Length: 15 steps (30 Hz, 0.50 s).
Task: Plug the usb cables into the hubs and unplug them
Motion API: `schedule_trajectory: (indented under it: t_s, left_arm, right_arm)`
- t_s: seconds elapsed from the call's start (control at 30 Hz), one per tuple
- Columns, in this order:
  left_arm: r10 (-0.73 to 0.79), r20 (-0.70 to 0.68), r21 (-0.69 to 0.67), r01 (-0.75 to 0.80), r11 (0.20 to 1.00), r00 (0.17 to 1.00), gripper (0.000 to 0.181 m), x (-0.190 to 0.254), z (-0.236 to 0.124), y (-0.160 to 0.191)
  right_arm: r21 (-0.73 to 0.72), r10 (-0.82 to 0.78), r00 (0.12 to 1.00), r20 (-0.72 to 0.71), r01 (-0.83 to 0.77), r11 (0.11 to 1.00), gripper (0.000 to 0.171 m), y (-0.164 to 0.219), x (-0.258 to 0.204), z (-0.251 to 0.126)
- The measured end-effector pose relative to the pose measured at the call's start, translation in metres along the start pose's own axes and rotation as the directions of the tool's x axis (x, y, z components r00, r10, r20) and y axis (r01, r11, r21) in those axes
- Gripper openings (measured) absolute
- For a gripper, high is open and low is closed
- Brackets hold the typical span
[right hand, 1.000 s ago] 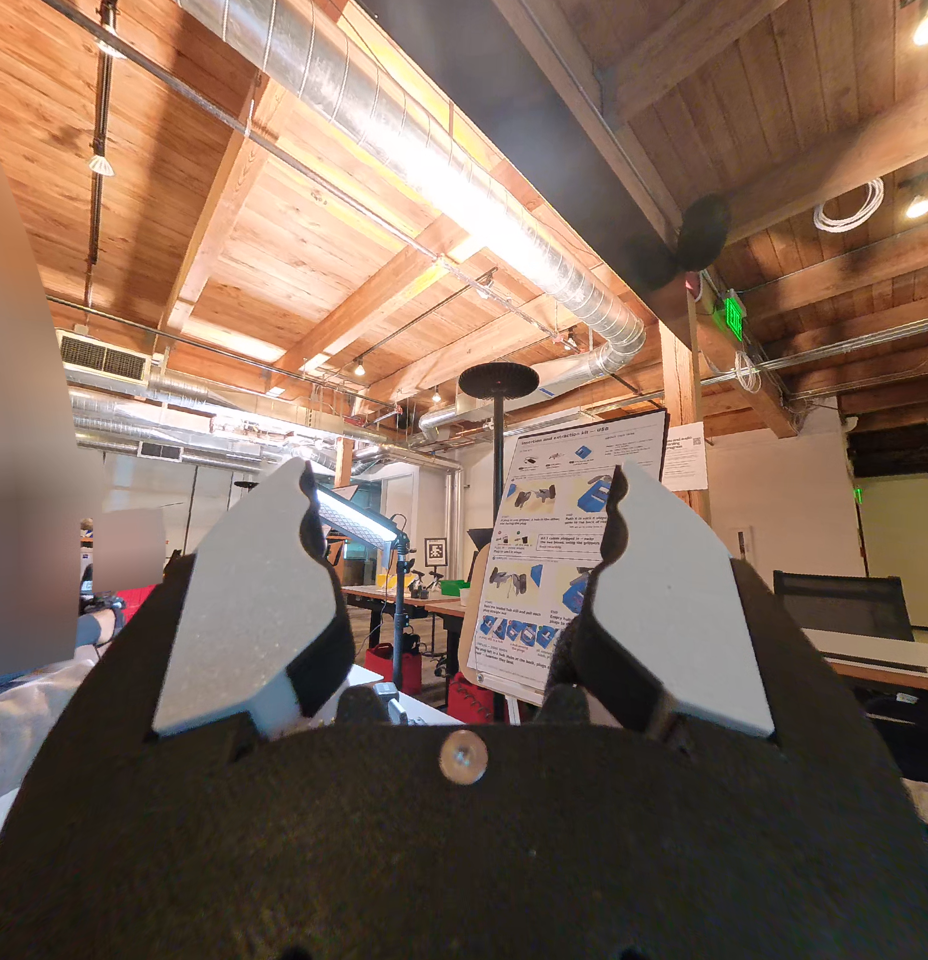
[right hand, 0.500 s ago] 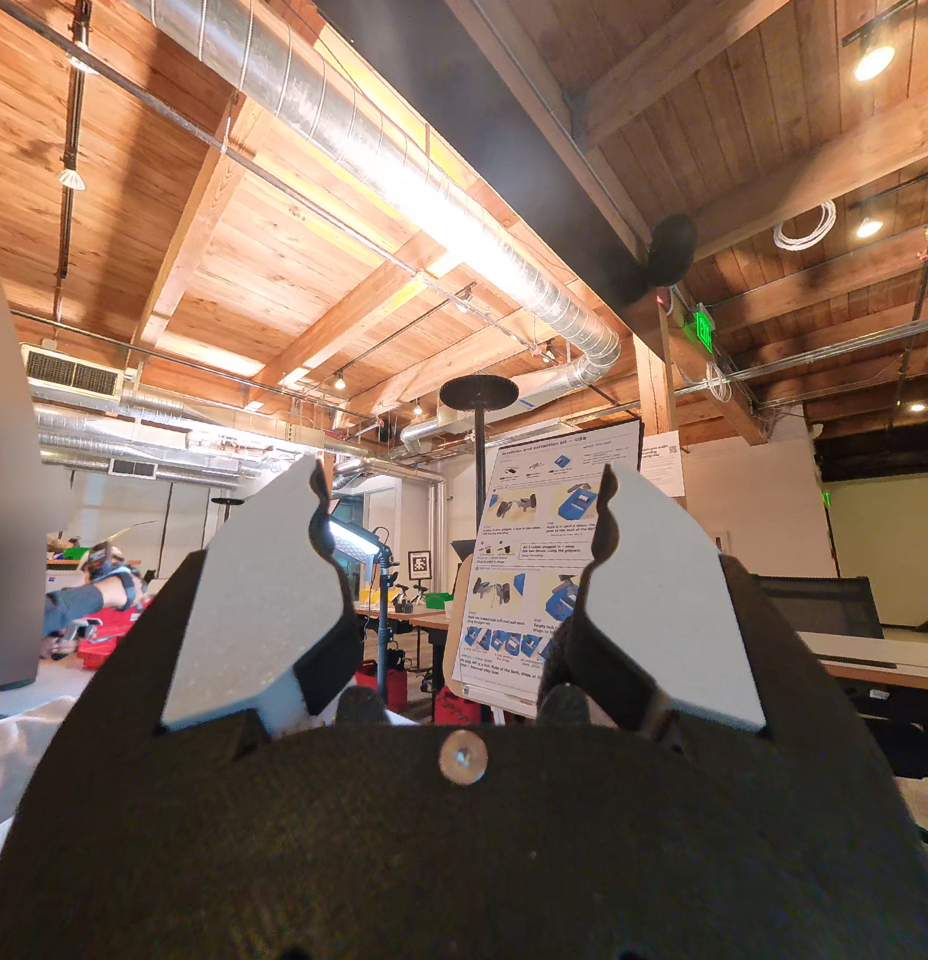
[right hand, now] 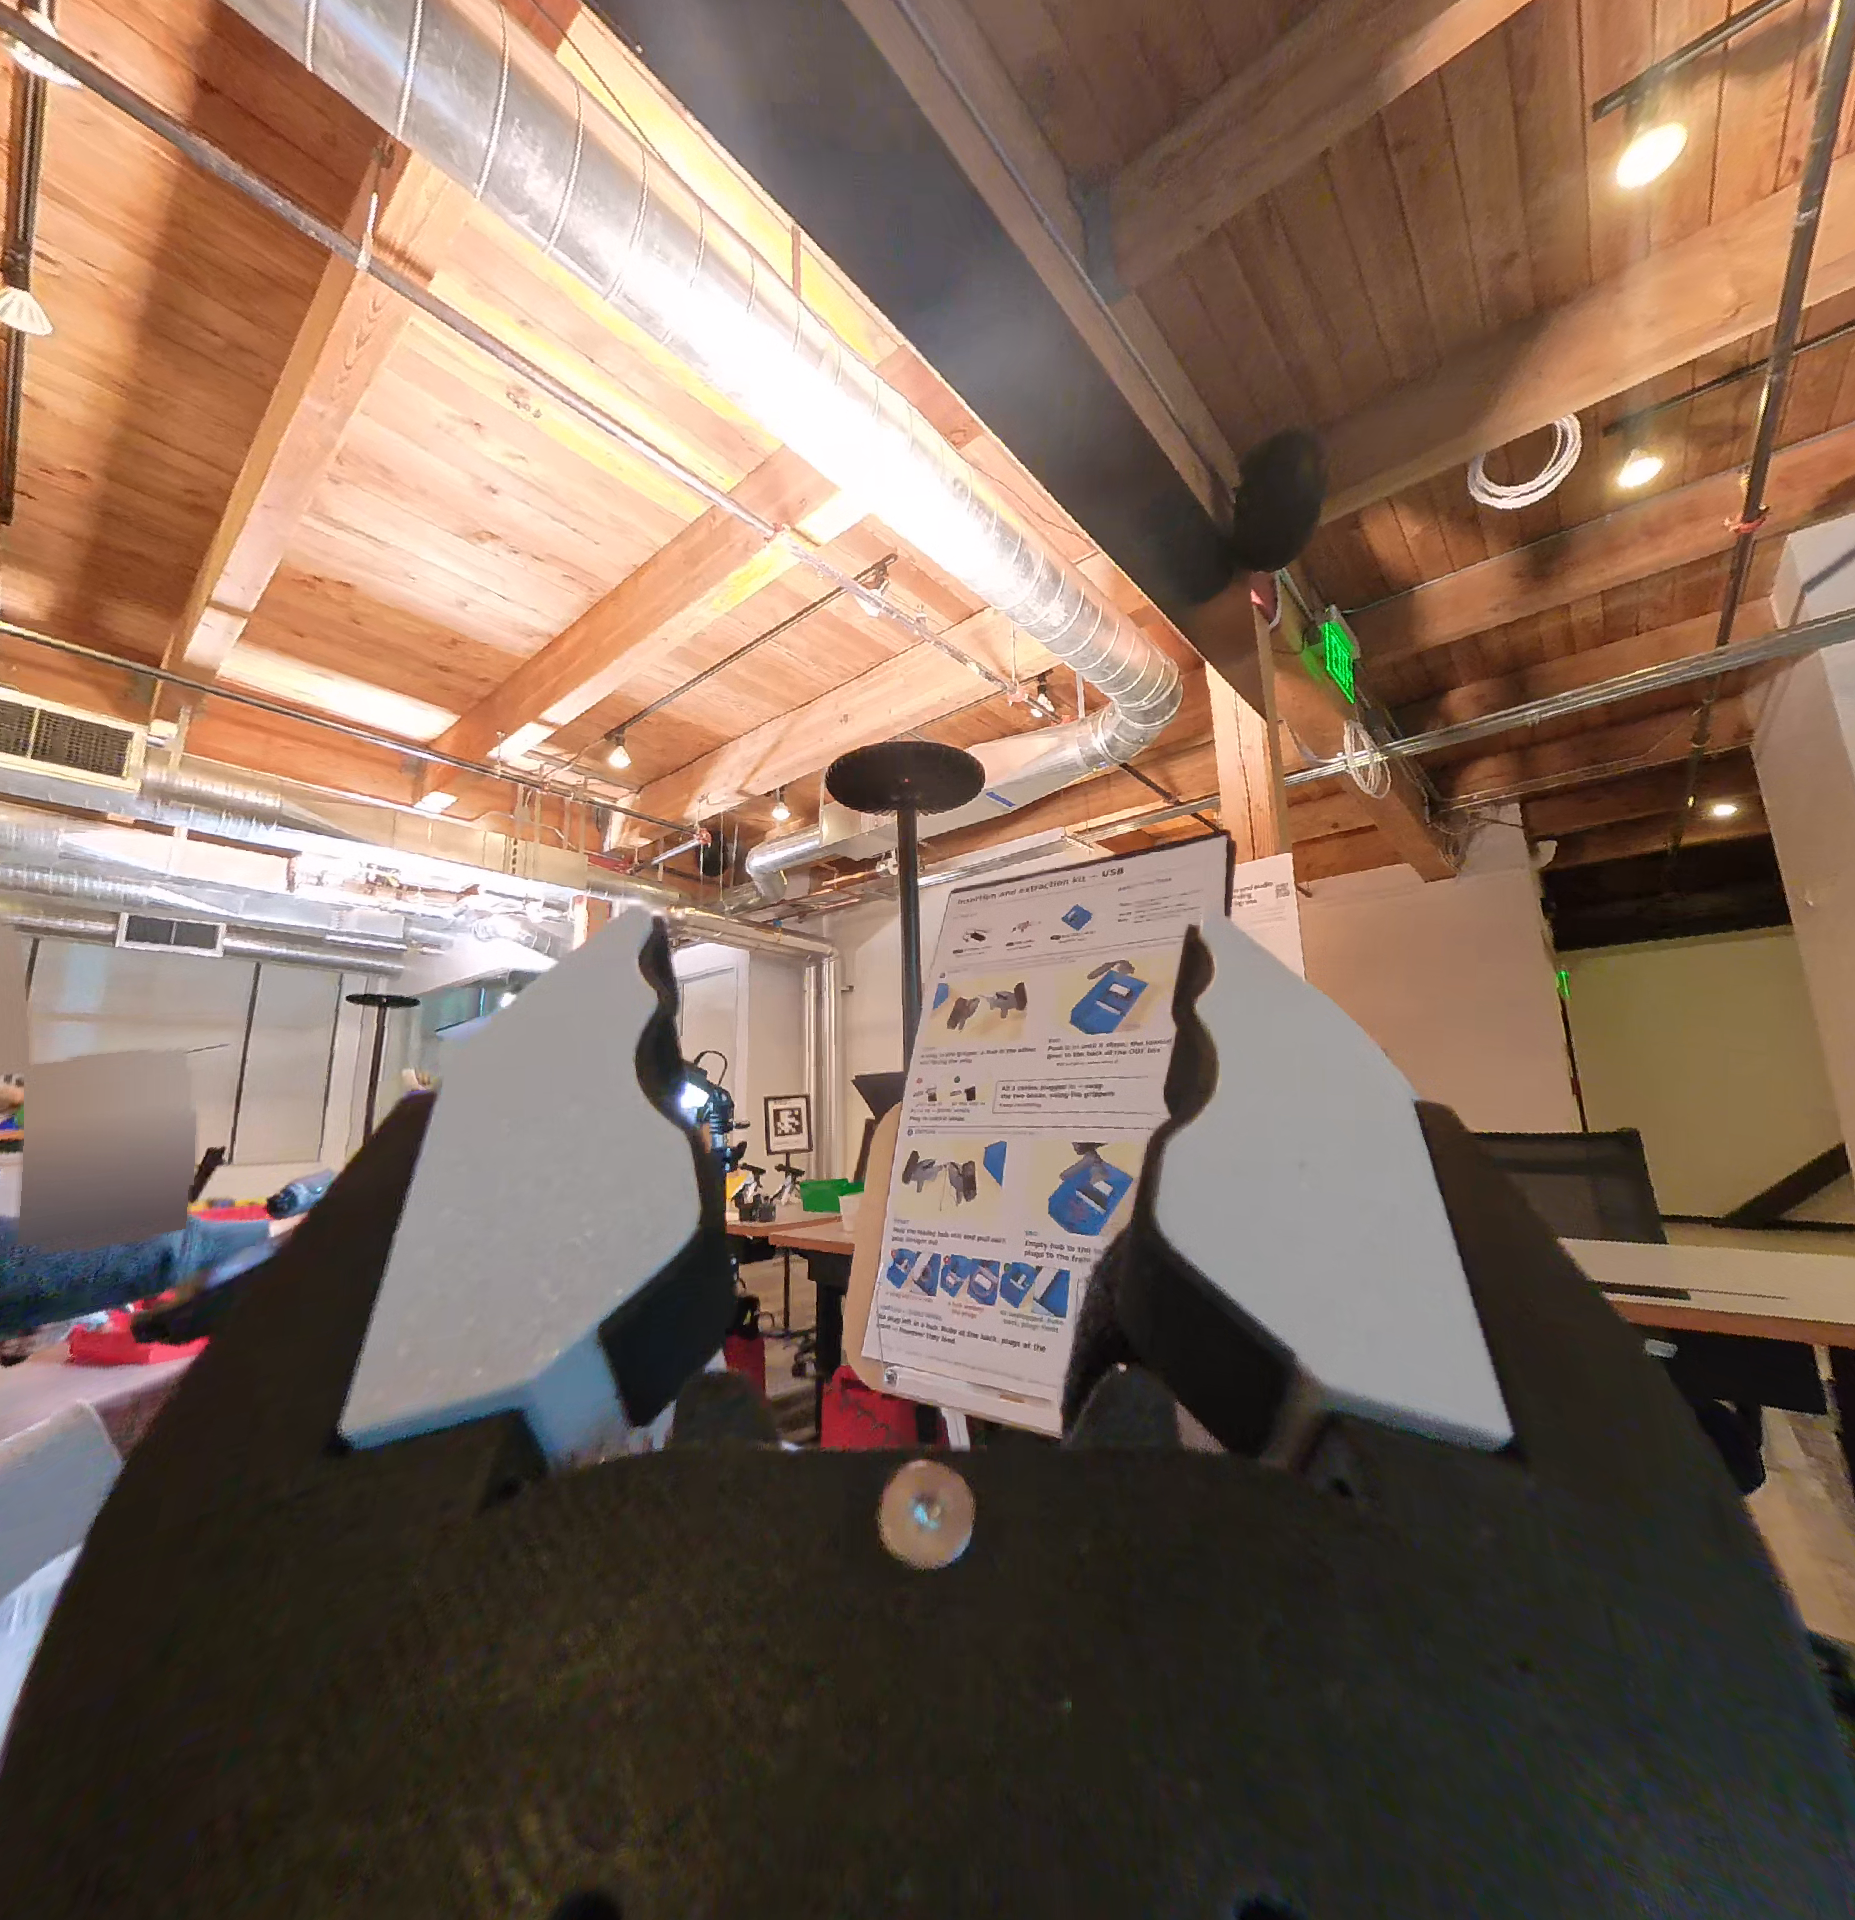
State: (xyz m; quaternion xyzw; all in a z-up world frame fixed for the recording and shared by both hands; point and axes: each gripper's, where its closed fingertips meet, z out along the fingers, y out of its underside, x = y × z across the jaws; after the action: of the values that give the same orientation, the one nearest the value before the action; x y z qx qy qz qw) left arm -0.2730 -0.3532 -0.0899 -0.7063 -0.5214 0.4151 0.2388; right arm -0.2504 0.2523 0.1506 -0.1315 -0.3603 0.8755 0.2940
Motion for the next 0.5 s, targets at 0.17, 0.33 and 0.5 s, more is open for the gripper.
schedule_trajectory:
  t_s: [0.17,0.33,0.5]
  left_arm:
    - [0.118,0.068,0.438,-0.136,0.888,0.991,0.06,0.086,-0.066,-0.085]
    - [0.315,0.237,0.465,-0.393,0.793,0.919,0.06,0.191,-0.081,-0.091]
    - [0.477,0.346,0.437,-0.589,0.68,0.808,0.06,0.248,-0.069,-0.083]
  right_arm:
    - [-0.082,-0.05,0.997,0.05,0.054,0.995,0.094,0.016,-0.022,0.014]
    - [-0.324,-0.092,0.978,0.187,0.15,0.934,0.098,0.063,-0.061,0.027]
    - [-0.553,-0.136,0.934,0.33,0.307,0.775,0.088,0.126,-0.099,0.033]
